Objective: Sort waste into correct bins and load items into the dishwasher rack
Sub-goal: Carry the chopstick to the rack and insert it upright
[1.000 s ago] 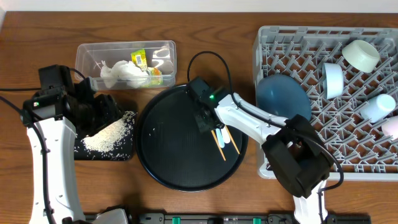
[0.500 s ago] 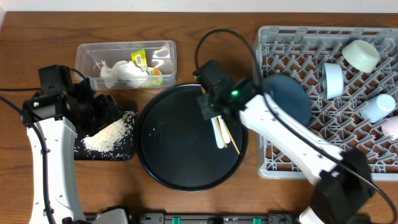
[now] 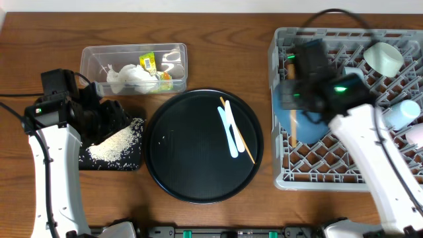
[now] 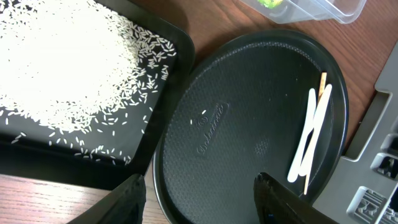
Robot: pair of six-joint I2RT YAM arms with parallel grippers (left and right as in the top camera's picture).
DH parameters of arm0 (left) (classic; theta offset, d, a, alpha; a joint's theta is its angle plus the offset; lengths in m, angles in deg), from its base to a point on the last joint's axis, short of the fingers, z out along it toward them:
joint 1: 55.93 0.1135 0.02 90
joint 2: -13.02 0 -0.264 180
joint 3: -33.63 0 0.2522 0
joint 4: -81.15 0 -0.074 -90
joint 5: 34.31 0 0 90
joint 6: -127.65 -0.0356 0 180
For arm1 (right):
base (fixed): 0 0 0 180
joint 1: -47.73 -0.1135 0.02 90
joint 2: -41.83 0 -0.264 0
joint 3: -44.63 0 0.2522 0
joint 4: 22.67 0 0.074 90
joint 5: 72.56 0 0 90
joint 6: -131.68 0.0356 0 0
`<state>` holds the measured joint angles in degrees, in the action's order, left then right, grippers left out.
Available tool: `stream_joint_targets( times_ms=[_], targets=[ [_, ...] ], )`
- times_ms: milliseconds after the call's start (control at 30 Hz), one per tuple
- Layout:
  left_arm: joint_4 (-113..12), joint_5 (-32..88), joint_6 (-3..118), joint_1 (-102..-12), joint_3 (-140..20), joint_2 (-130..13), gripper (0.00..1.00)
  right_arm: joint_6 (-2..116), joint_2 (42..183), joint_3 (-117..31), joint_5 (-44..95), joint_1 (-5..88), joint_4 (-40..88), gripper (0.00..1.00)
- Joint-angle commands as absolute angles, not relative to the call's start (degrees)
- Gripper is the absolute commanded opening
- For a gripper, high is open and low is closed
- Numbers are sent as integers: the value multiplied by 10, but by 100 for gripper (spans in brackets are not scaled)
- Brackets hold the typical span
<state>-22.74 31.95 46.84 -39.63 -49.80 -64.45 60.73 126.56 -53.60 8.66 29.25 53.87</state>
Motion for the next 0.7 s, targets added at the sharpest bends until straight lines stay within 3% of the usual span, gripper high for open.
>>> stream_joint_targets(
  times_ms=[0, 333, 667],
  targets=[
    [-228, 324, 466, -397, -489, -641, 58, 558, 1253, -543, 77, 346, 557, 1],
    [-228, 324, 466, -397, -489, -641, 57, 476, 1275, -529, 65, 477, 572, 1],
    [-228, 324, 466, -397, -489, -641, 57, 420, 1342, -529, 46, 522, 571, 1]
  ],
)
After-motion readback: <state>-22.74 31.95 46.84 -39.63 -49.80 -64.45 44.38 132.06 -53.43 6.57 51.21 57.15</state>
